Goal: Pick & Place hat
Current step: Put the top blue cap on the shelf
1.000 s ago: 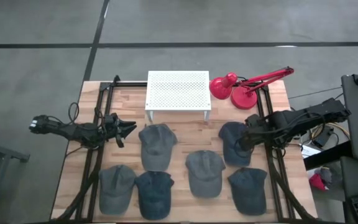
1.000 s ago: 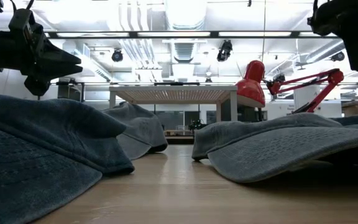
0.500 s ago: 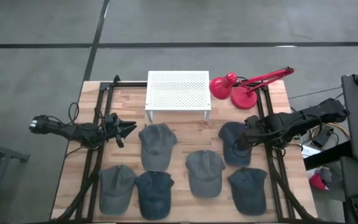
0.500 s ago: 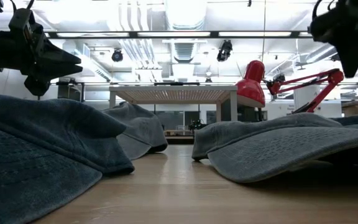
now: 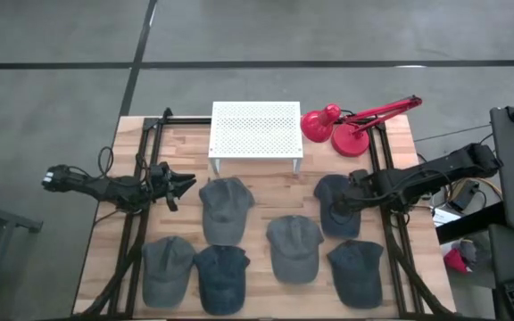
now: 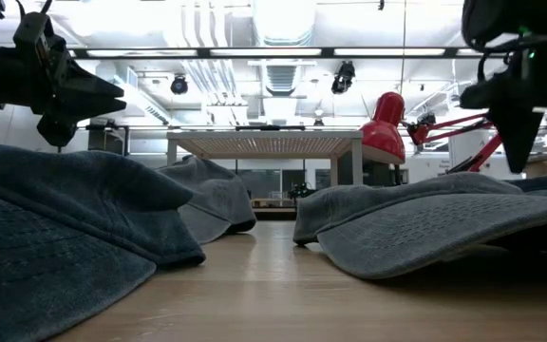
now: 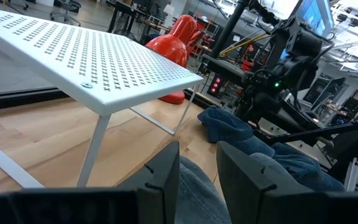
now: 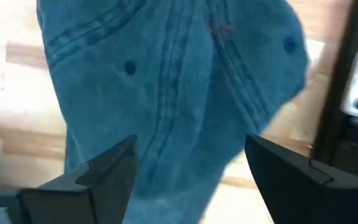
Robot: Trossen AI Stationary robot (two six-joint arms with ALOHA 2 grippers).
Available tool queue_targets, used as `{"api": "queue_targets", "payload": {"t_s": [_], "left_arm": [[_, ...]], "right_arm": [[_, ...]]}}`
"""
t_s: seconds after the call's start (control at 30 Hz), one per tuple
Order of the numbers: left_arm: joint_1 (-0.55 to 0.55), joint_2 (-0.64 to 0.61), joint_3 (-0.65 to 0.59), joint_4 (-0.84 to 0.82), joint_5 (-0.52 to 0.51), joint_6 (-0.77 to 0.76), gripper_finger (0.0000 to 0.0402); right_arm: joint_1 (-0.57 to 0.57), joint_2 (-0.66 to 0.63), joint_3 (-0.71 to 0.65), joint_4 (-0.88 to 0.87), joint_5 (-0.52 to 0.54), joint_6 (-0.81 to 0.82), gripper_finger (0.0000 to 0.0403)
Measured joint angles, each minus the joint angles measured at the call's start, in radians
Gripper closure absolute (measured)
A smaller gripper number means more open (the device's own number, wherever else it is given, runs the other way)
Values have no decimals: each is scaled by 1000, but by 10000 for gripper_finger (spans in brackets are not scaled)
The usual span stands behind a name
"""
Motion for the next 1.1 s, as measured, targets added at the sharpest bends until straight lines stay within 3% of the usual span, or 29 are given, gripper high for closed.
{"api": "queue_targets", "payload": {"t_s": [0.4,0.63,0.8,1.07,1.1], "left_arm": [[0,0,0,0,0,0,293],[0,0,0,0,0,-2,293],[0,0,0,0,0,-24,293],[0,0,0,0,0,-26,293],[0,0,0,0,0,-27,293]], "right_arm": [[-139,0,-137,202,58,-48,100],[-172,0,-245,359,59,-22,129],[-172,0,-263,363,57,-9,198],[-171,-6,-204,353,38,-131,374],[-171,-7,-184,337,31,-153,382]]}}
